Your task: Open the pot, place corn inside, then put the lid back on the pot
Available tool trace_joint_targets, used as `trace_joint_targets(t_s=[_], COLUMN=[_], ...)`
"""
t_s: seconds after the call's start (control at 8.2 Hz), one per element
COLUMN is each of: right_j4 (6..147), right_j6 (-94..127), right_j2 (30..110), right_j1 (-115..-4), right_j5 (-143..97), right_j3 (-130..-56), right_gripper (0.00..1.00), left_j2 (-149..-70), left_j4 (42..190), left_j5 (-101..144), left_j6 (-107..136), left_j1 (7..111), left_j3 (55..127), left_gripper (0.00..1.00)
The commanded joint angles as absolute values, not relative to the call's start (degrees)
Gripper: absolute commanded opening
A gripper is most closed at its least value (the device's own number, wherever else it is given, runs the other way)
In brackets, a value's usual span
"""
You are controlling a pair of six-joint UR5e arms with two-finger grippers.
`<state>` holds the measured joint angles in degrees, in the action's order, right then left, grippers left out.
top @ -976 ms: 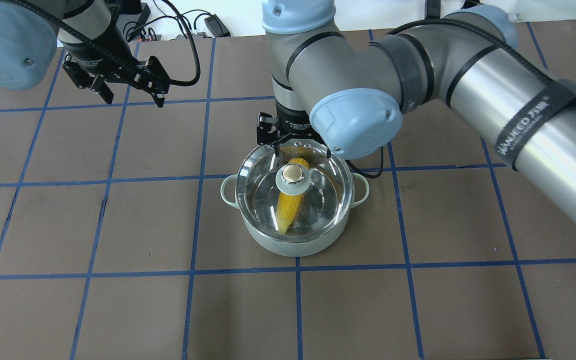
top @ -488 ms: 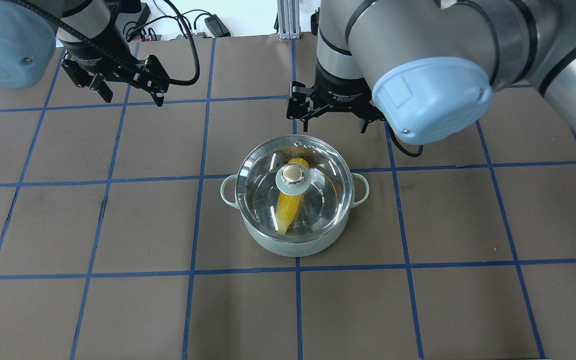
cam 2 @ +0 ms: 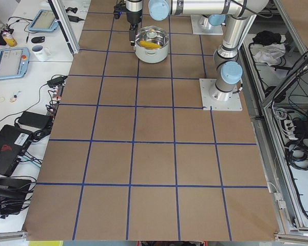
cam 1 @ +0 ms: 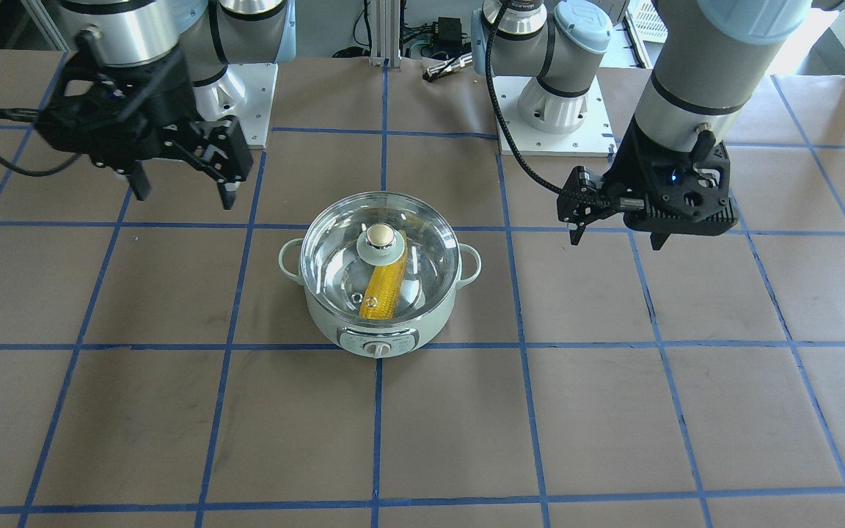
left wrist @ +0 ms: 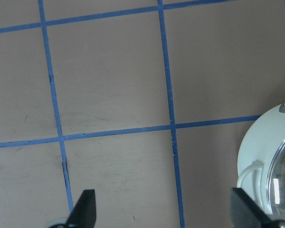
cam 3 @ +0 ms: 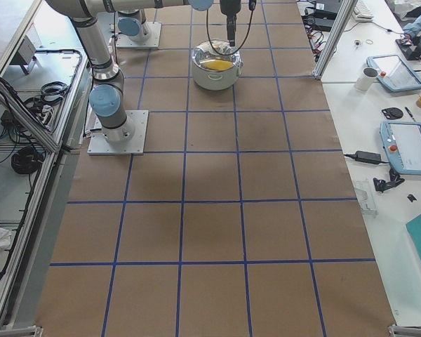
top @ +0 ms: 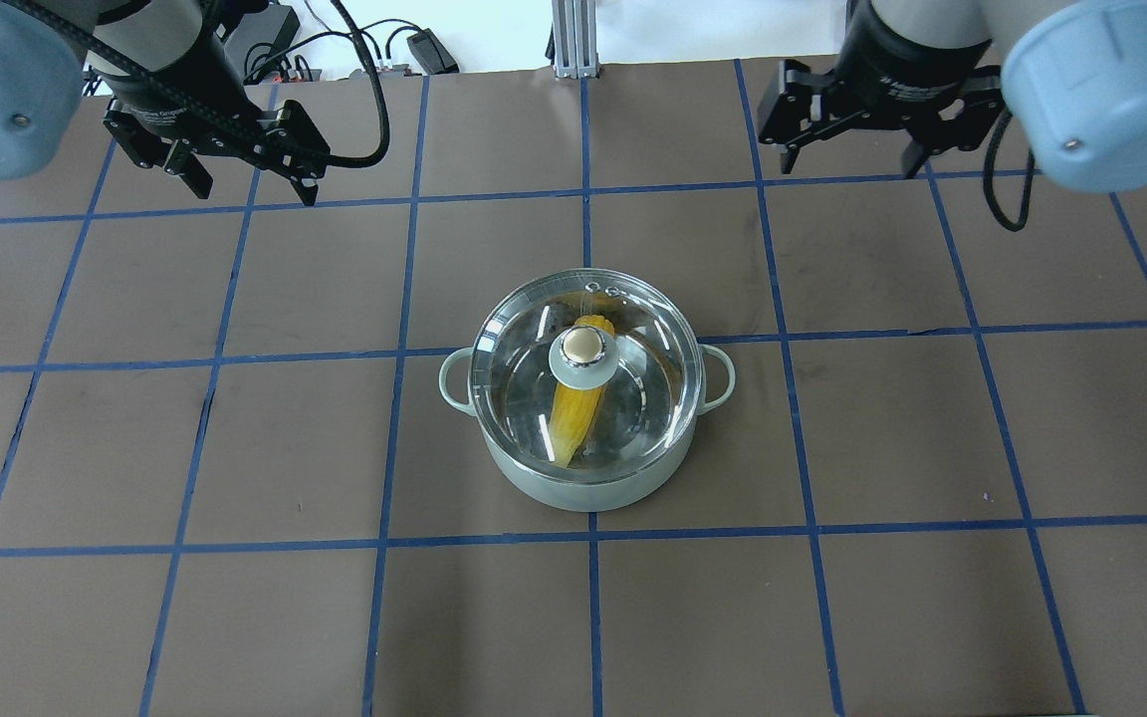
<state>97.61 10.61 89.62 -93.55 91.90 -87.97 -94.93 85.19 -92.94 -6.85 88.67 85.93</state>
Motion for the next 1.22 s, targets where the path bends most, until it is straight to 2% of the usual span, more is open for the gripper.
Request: trace_joint_targets(t_s=[0.0,1.1], right_j4=[97.3,97.3], right_j6=[7.6,6.9], right_j2=[90.9,91.1], right_j1=[-88.4,-88.4], right_j5=[92.1,90.0], right_j3=[-88.2,-88.3], right_gripper=[1.0,1.0], left_j2=[-91.3,-92.4], left_j4=[88.5,88.1], left_j5=[-92.9,-92.8], left_j6=[-6.9,-7.1], left_j1=[88.7,88.7], left_j3=[86.1,86.4], left_gripper=[1.0,1.0])
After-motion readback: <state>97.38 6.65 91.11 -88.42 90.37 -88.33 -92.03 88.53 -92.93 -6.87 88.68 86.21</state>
